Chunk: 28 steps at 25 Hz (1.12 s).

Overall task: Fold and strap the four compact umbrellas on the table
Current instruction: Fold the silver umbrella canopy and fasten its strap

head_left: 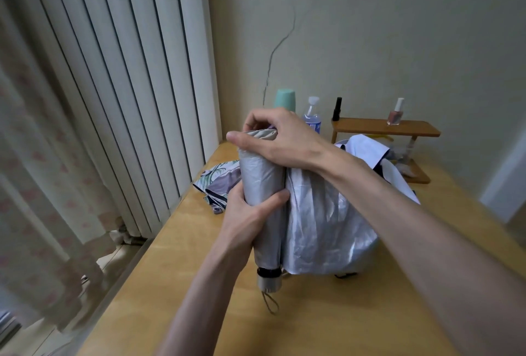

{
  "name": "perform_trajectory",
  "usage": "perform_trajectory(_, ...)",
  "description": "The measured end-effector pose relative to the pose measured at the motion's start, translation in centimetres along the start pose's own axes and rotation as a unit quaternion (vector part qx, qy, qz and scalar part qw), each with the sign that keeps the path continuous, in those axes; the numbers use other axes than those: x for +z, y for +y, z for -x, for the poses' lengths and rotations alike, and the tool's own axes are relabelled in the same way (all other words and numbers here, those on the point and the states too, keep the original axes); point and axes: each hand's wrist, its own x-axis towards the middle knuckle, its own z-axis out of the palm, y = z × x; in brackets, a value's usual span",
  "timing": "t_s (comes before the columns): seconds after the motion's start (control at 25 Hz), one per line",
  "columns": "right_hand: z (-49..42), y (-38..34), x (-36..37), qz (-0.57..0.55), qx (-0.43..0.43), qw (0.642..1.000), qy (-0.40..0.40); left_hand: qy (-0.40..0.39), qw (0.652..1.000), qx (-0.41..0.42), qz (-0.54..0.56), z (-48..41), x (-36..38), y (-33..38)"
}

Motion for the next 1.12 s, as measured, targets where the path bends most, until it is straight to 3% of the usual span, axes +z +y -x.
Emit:
perform_trajectory(0.08,0.1,1.0,-0.2,0.050,-0.008,0.997,0.060,0.063,0.998,-0.017,0.003,-0.3,0.5,-0.6)
perform_trajectory(0.2,2.1,2.7,0.0,0.070,-0.004,0.971,0.228,0.178,0.983,-0.016,0.040,-1.4,0.7,-1.2)
perform_trajectory(0.28,5.1,3.7,1.2,0.121,-0.006,0.954,0.274,0.236,0.967,-0.019,0.096,-2.2,0.7,-1.3)
perform_trajectory(0.4,10.4,5.6,3.7,0.108,-0.016,0.958,0.266,0.283,0.942,-0.038,0.175,-3.1,0.8,-1.7)
perform_trajectory(0.56,14.9,7.5,7.8,0.027,0.073,0.991,0.111,0.327,0.913,-0.058,0.238,-4.2,1.4,-2.7)
perform_trajectory(0.64,15.5,7.9,9.3,-0.033,0.096,0.988,0.120,0.340,0.902,-0.059,0.259,-4.5,1.9,-3.2)
perform_trajectory(0.76,15.1,8.9,9.9,-0.162,0.131,0.958,0.199,0.329,0.897,-0.044,0.293,-4.8,2.3,-3.6)
perform_trajectory(1.0,13.9,11.3,9.9,-0.250,0.155,0.936,0.195,0.120,0.944,-0.037,0.306,-4.6,2.0,-4.7)
perform_trajectory(1.12,13.6,11.6,9.8,-0.289,0.154,0.927,0.184,0.084,0.953,-0.026,0.288,-5.0,1.9,-5.6)
